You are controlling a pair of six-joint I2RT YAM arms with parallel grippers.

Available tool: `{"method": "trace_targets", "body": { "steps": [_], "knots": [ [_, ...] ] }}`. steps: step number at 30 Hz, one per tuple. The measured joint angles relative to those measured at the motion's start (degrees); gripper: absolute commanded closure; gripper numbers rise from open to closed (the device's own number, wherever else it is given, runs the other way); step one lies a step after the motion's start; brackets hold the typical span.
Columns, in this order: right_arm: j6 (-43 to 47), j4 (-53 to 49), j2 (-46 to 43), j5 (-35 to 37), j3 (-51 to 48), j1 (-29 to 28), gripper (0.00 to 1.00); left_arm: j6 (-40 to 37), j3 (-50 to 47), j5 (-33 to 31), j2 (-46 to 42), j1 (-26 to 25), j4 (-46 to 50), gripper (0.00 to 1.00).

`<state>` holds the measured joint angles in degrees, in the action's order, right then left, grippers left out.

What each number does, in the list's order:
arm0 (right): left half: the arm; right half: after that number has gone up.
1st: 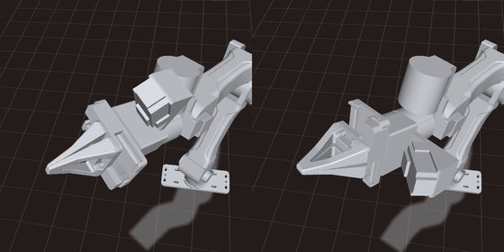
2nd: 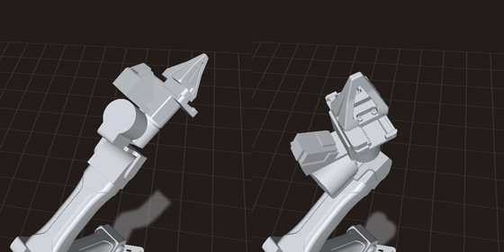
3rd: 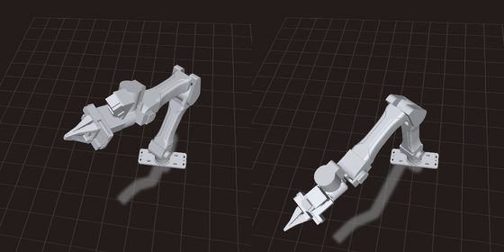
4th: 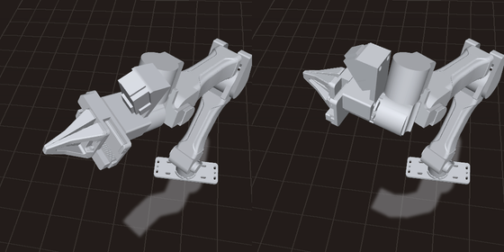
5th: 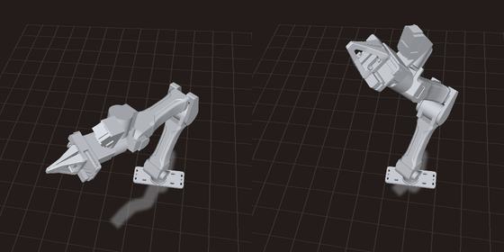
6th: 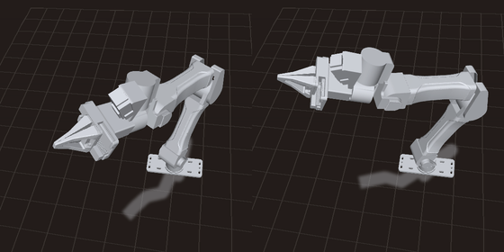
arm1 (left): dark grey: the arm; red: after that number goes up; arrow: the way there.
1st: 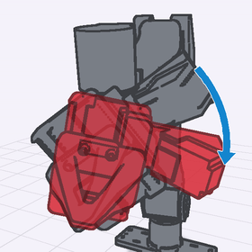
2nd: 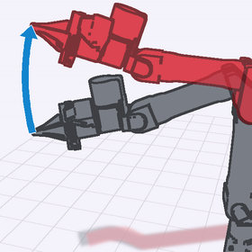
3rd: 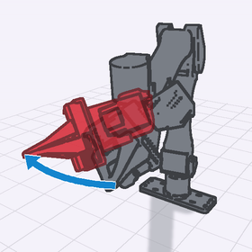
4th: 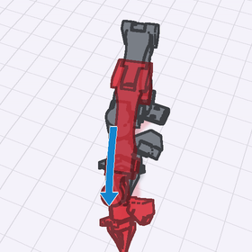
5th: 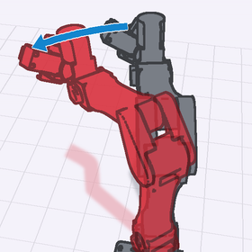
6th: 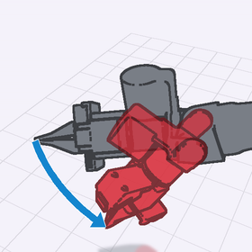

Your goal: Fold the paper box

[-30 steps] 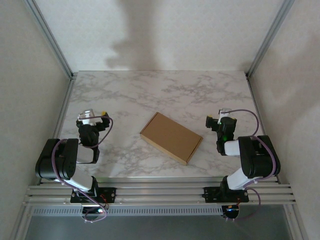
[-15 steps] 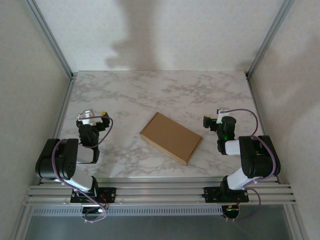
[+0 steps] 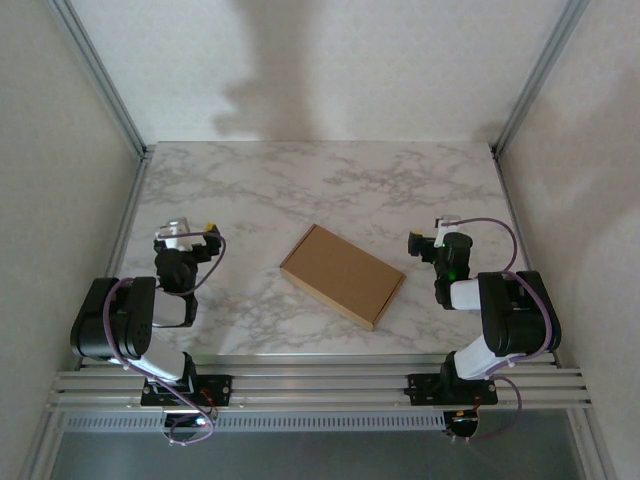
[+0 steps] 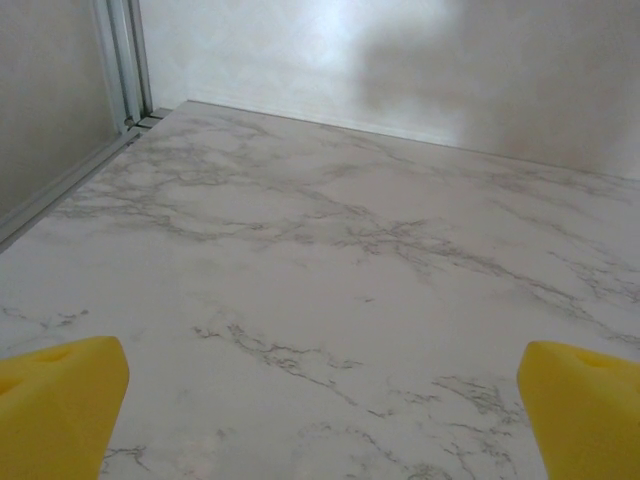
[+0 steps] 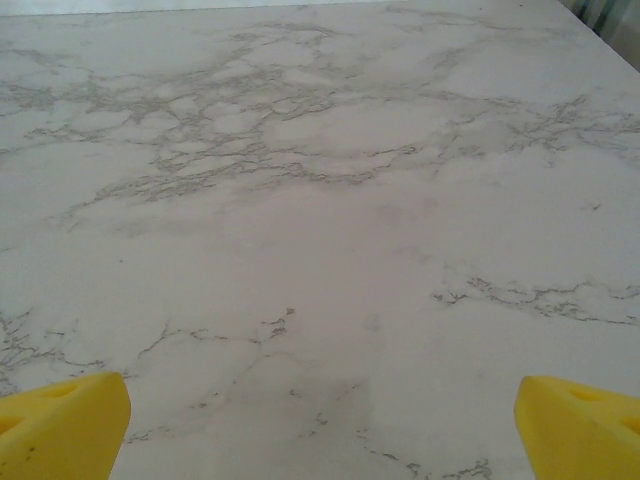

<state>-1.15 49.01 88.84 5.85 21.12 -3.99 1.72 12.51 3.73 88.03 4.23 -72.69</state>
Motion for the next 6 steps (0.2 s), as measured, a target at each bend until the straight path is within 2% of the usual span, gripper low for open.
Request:
{"method": "trace_targets", "body": {
  "steps": [6],
  "knots": [
    [-0.1,0.0,0.0,0.1,0.0,0.0,0.01,0.0,0.0,-0.2,0.0,0.0,0.0,0.01]
  ]
}}
